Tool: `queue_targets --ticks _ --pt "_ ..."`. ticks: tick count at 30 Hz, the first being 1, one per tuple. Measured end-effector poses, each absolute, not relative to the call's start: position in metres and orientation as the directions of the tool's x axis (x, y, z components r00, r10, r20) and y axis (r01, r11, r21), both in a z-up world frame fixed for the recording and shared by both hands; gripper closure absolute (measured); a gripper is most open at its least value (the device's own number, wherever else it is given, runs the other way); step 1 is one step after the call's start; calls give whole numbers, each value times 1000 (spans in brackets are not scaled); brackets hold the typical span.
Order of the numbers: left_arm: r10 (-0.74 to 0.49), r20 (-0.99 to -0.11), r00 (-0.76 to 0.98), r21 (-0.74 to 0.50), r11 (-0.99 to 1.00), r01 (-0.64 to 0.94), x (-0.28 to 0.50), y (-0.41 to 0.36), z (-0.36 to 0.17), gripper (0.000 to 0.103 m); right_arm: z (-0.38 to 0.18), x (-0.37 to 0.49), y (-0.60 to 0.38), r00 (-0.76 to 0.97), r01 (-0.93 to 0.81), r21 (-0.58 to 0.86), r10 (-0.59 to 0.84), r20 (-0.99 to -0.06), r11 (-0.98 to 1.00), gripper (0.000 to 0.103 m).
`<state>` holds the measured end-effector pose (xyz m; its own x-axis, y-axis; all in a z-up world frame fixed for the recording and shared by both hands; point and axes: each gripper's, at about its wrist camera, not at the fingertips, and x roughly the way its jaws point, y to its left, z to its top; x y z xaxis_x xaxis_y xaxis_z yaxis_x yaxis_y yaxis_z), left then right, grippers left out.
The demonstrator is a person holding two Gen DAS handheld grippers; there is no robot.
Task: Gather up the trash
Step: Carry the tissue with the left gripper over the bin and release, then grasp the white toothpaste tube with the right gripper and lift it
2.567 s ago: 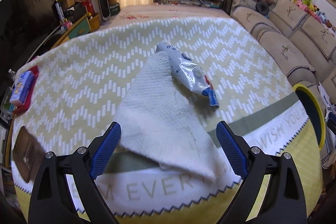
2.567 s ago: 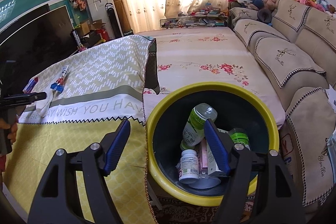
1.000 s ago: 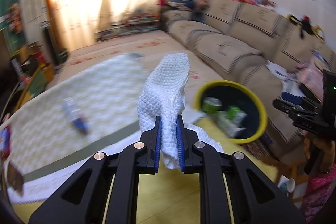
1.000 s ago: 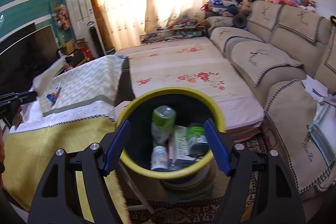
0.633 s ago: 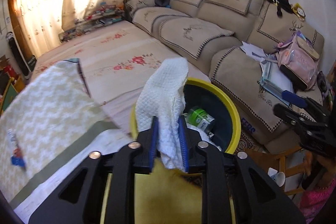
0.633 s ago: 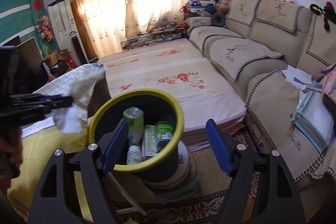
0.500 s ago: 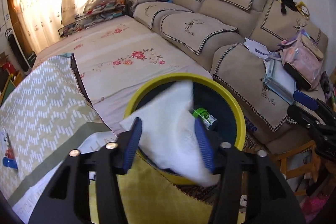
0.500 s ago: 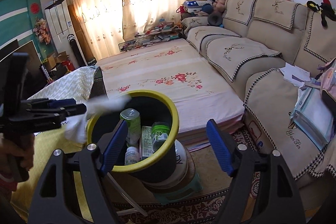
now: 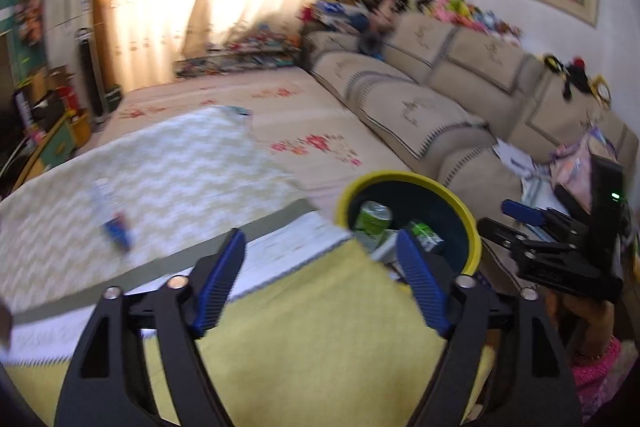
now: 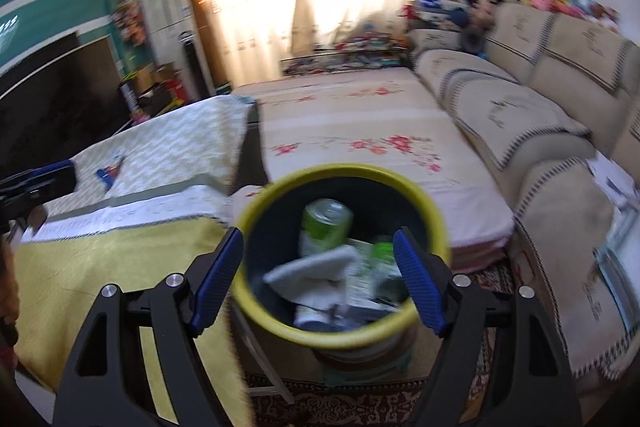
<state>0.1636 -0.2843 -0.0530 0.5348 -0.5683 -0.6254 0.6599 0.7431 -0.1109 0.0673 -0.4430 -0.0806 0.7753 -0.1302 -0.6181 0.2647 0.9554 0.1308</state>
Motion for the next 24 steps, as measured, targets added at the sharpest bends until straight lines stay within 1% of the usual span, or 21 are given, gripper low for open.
queue_targets --ticks 2,3,5,8,12,16,19,24 --pt "-538 -601 591 -105 786 609 156 -248 -46 20 -76 88 -421 778 208 110 -96 -621 972 30" --pt "-509 -587 630 -92 815 573 151 -227 -43 17 -73 95 -411 780 186 102 -84 -620 977 30" --pt "-460 -567 684 -84 858 508 146 -191 -38 12 -66 114 -390 789 123 95 -40 -613 988 30" --pt "-395 -552 734 -108 907 407 140 -137 -36 12 -56 142 -355 792 29 79 25 -610 996 30" --pt "-326 -557 764 -115 941 318 133 -86 -41 11 -47 182 -300 785 -100 75 125 -607 992 30" --pt "-309 -567 764 -148 950 275 134 -50 -50 11 -44 224 -251 763 -187 67 188 -619 980 30" --pt "-313 -566 763 -166 950 266 136 -36 -55 11 -48 260 -213 730 -242 36 207 -651 970 30" --pt "-316 -569 759 -173 948 265 134 -32 -61 11 -71 318 -172 665 -263 -19 166 -728 965 30"
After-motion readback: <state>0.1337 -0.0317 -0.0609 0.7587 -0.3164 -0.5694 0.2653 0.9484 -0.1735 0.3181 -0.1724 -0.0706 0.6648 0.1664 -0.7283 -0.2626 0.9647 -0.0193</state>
